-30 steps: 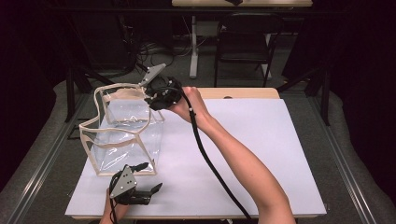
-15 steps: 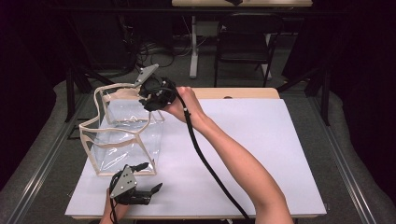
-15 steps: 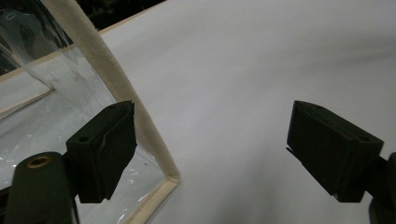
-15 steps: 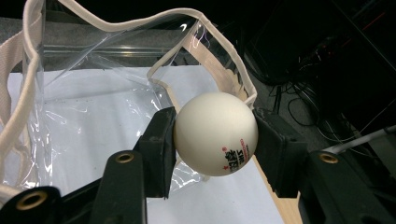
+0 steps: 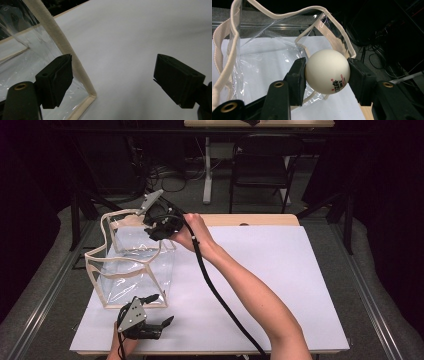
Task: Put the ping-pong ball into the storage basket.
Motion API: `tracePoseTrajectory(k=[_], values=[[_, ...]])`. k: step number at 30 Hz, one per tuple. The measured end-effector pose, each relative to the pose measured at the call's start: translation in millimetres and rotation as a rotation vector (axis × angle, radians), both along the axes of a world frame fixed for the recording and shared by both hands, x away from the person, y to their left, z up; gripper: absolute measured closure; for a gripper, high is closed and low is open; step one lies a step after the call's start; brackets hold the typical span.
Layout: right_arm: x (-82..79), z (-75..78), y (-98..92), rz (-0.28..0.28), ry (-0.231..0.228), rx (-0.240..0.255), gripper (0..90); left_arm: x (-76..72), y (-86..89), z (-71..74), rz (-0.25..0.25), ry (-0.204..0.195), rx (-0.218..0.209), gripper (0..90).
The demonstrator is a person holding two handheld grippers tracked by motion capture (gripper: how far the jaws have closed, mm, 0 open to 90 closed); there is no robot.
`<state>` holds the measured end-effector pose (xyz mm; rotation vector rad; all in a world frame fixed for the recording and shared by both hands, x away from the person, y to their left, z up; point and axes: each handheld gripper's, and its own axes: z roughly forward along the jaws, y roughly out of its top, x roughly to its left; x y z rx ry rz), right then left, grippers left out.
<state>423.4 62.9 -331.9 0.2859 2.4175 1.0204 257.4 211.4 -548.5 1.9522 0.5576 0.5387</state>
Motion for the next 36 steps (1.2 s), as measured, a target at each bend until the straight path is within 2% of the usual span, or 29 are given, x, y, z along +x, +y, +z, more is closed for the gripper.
tracePoseTrajectory(k=[23,36], values=[[-0.7,-8.4,17.3,0.021,0.032,-0.029,51.0,-0.3,0.7,0.1,-0.002,0.000,-0.002,15.9],[-0.1,-16.4,24.4,0.027,0.077,-0.065,50.9,-0.4,0.6,0.1,-0.001,-0.001,-0.003,15.9]])
